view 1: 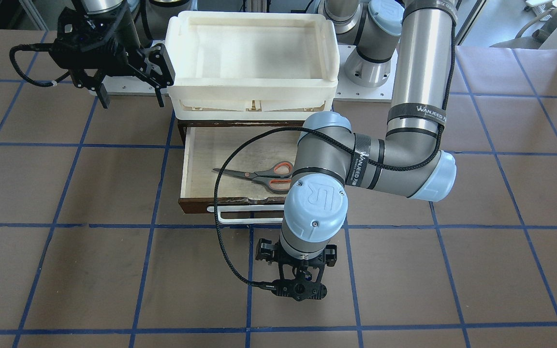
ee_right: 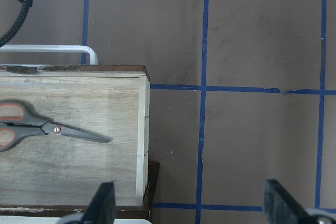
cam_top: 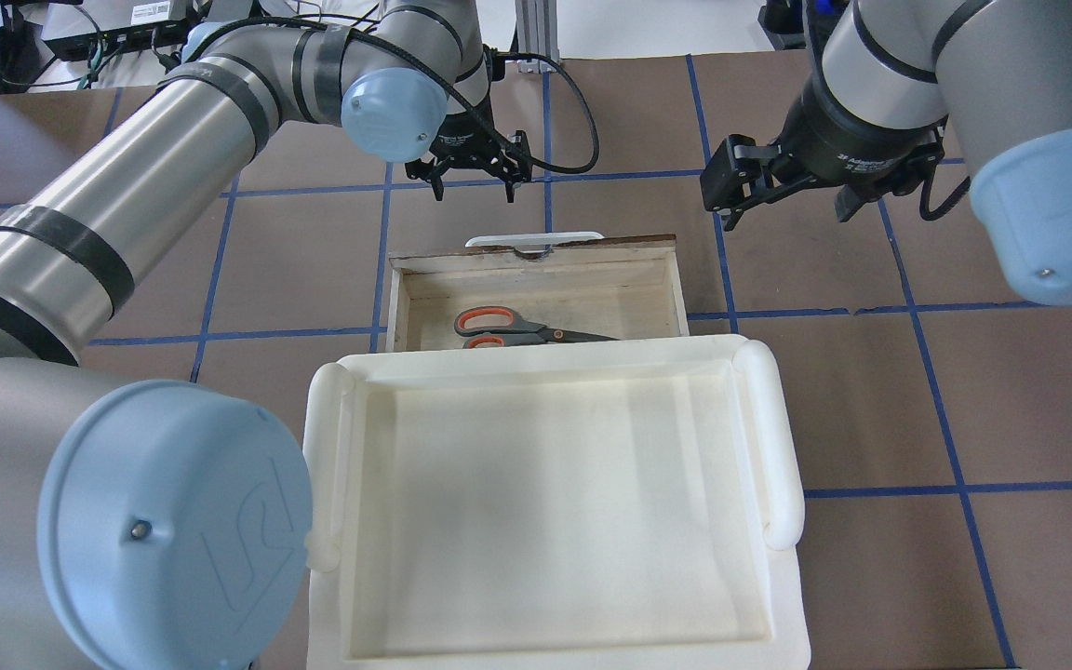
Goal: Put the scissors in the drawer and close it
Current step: 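Lower the left gripper to the drawer front near the white handle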
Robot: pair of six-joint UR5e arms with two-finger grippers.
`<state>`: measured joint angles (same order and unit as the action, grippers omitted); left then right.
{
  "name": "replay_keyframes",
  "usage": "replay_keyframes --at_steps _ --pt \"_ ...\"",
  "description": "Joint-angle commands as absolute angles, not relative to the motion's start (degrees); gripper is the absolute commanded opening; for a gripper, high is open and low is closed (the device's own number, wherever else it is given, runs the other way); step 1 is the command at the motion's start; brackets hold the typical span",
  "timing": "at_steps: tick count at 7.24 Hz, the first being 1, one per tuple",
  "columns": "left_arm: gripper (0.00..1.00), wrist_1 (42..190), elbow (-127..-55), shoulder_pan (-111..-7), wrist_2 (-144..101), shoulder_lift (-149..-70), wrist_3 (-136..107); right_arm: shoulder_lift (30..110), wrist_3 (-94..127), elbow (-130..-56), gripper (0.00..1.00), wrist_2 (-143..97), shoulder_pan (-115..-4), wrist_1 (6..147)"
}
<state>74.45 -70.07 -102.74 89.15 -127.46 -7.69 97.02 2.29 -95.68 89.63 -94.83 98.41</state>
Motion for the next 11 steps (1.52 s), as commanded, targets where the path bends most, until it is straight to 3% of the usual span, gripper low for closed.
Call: replay_keyframes --at_steps 1,4,7,11 --pt "1.0 75.2 -70.0 -103.1 88.3 -127.4 -7.9 96.8 2.2 -95.3 1.0 90.8 -94.0 97.9" --pt "1.0 77.4 -71.1 -104.0 86.1 -126.7 -9.5 96.7 1.5 -93.7 1.0 90.9 -91.1 95.4" --pt "1.0 78.8 -72.3 -104.4 86.2 -125.5 -9.7 91.3 1.7 -87.8 1.0 90.1 -91.1 95.8" --pt "1.0 81.2 -72.9 -104.6 86.6 -125.2 -9.7 89.2 2.5 -87.4 1.0 90.1 -91.3 96.4"
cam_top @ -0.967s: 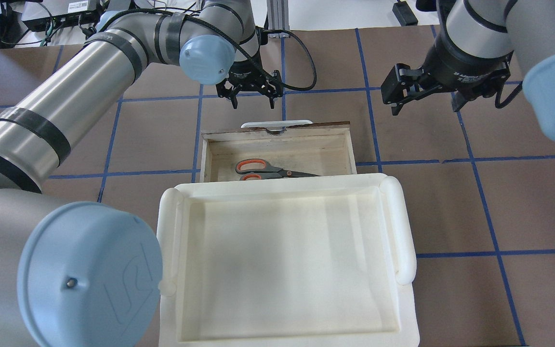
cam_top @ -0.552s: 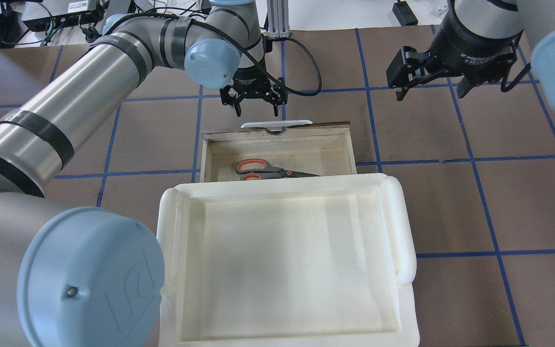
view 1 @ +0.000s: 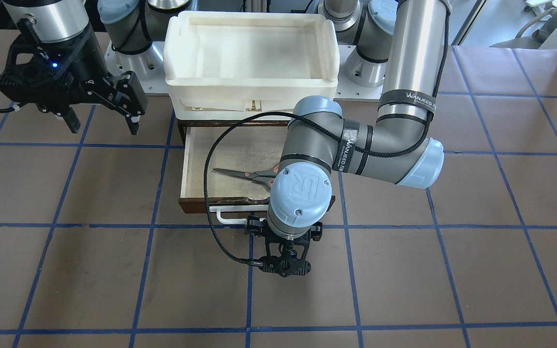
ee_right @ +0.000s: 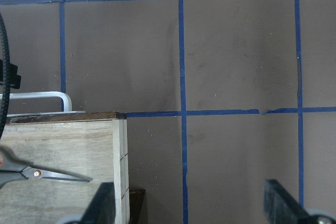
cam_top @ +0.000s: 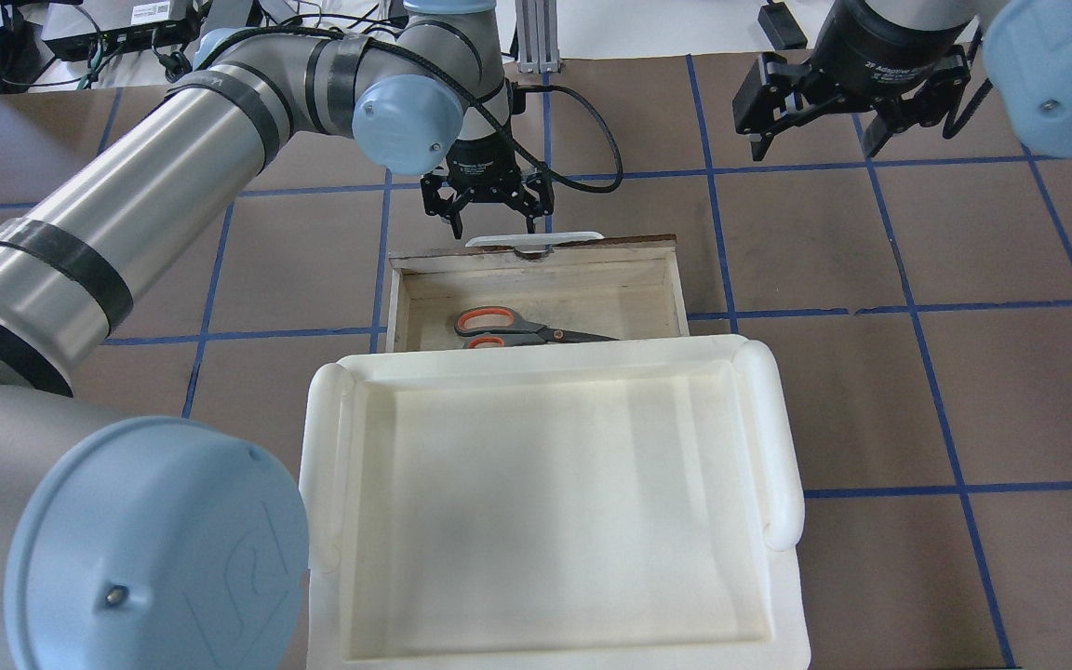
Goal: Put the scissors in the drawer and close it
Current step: 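Lower the left gripper to the drawer front near the white handle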
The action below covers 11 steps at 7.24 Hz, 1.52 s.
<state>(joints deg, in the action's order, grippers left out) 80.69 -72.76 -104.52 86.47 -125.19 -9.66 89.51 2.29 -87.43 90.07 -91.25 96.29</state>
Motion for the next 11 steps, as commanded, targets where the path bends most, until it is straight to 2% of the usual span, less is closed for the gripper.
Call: replay_keyframes --at_steps 1,7,11 --pt "1.0 81.9 -72.8 -104.6 86.6 -125.1 -9.7 89.4 2.5 -87.4 1.0 90.6 -91.3 97.5" --pt "1.0 84.8 -72.9 -104.6 86.6 -123.1 -9.7 89.6 2.6 -87.5 1.0 90.5 -91.2 99.1" --pt "1.0 85.2 -74.2 -104.6 86.6 -122.6 -9.8 90.3 1.6 -87.2 1.0 90.9 -91.4 91.4"
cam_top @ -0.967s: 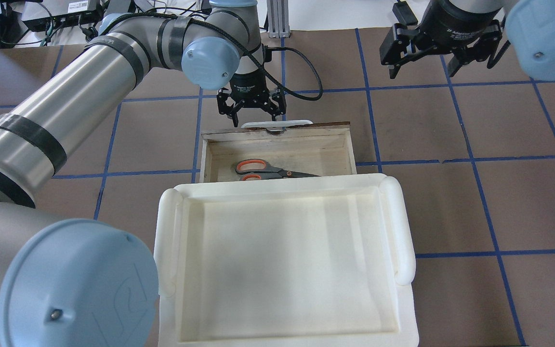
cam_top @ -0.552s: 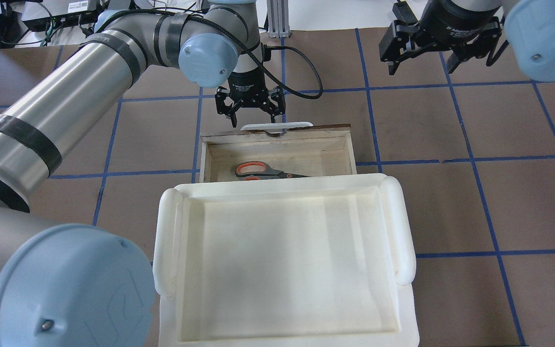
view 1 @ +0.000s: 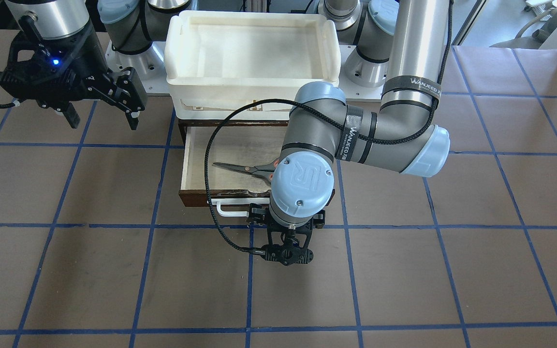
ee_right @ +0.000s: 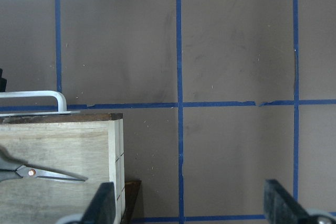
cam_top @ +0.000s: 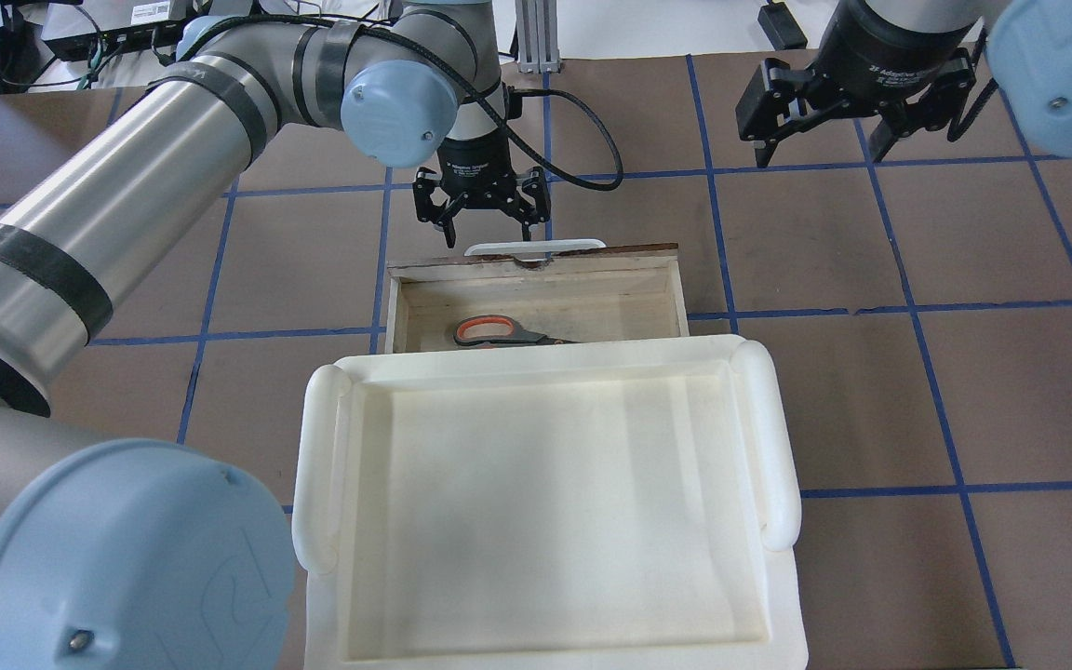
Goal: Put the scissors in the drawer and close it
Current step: 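Lower the left gripper to the drawer front near the white handle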
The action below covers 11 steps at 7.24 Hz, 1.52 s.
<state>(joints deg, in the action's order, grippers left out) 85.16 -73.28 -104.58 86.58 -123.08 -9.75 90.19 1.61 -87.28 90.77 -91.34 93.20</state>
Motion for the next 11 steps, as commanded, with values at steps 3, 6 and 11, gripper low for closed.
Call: replay_keyframes --at_steps 3,6,11 --pt "1.0 85.2 -75.3 -104.2 86.6 -121.0 -9.8 90.3 1.8 -87.3 1.0 90.7 -91.3 91.4" --pt "1.0 85.1 -72.6 -103.3 86.9 -120.5 -9.7 90.3 2.0 -87.3 1.0 90.5 -91.4 91.3" --pt "1.0 84.1 -73.2 -105.2 87.9 -123.1 -9.7 90.3 2.3 -87.5 1.0 90.4 -91.4 91.4"
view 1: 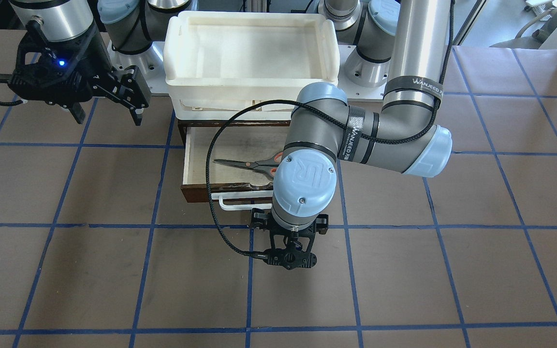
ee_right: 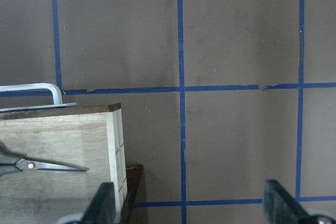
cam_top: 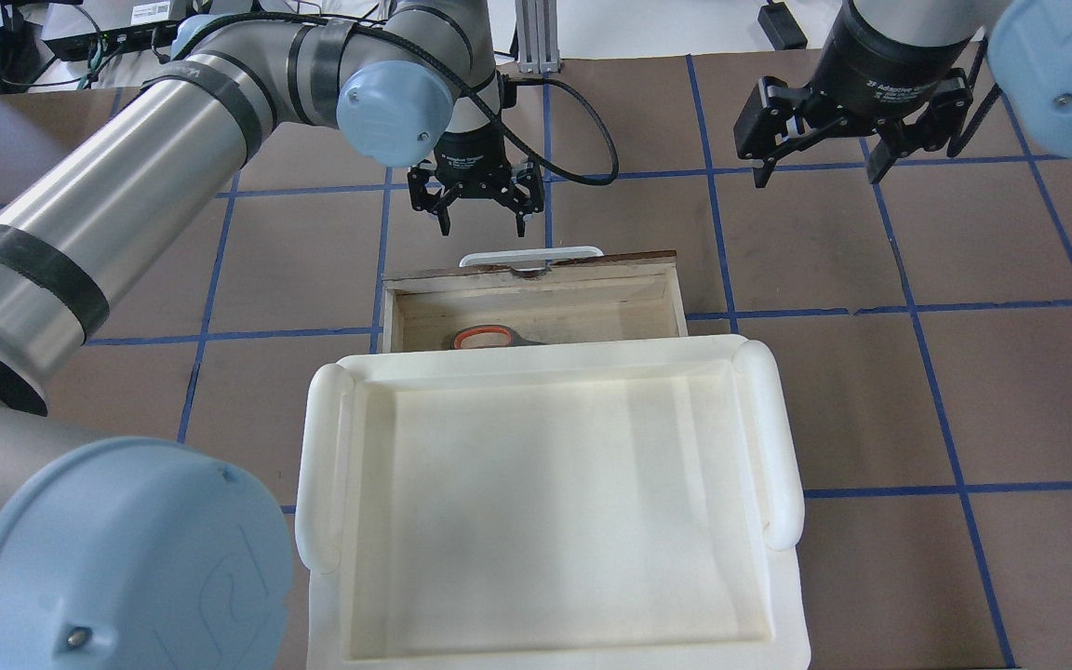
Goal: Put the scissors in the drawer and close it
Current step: 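Lower the left gripper to the drawer front near the white handle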
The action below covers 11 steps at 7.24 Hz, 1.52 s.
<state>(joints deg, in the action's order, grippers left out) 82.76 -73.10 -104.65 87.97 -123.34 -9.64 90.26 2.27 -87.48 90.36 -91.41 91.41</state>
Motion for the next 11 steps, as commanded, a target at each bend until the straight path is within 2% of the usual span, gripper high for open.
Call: replay_keyframes --at_steps 1,11 --pt "1.0 85.5 -73.6 -105.4 88.1 -123.3 -9.7 90.3 2.3 -87.6 1.0 90.4 -91.4 91.4" --pt "1.0 91.7 -77.1 -105.2 86.7 -118.7 -10.5 90.2 2.2 -87.6 1.0 90.3 -91.4 91.5"
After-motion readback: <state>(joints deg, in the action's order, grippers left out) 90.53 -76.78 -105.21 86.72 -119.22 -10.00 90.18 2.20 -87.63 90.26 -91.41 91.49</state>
